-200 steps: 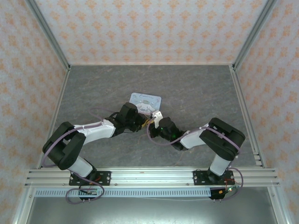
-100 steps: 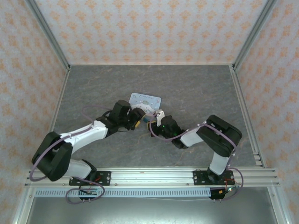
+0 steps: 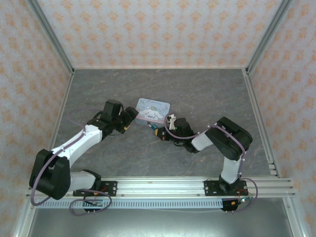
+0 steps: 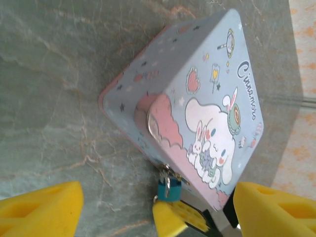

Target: Unlock a padlock with a key

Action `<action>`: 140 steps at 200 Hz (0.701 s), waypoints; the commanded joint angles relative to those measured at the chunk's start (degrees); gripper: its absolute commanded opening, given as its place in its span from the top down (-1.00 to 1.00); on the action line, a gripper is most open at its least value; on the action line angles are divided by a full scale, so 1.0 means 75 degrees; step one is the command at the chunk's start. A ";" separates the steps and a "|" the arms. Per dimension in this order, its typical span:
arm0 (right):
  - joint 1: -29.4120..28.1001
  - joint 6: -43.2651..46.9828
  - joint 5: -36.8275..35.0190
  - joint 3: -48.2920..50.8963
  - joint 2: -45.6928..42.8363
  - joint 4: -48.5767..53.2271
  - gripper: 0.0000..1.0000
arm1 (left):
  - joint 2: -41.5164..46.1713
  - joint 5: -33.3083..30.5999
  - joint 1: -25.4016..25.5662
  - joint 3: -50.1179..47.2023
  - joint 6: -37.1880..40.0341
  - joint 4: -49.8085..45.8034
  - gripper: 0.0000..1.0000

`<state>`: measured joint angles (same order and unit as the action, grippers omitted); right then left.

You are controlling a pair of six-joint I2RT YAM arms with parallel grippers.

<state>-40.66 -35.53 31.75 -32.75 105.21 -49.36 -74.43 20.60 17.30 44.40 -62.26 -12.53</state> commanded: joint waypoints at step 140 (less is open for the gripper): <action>0.0330 -0.0676 0.0658 -0.0356 0.0350 -0.0218 1.00 | -0.2234 0.0606 -0.0481 0.0649 0.1820 -0.0109 -0.58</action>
<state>-38.83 -39.72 36.14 -34.26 107.00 -49.65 -91.24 25.10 13.82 51.90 -50.59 -12.25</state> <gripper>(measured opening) 0.045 0.792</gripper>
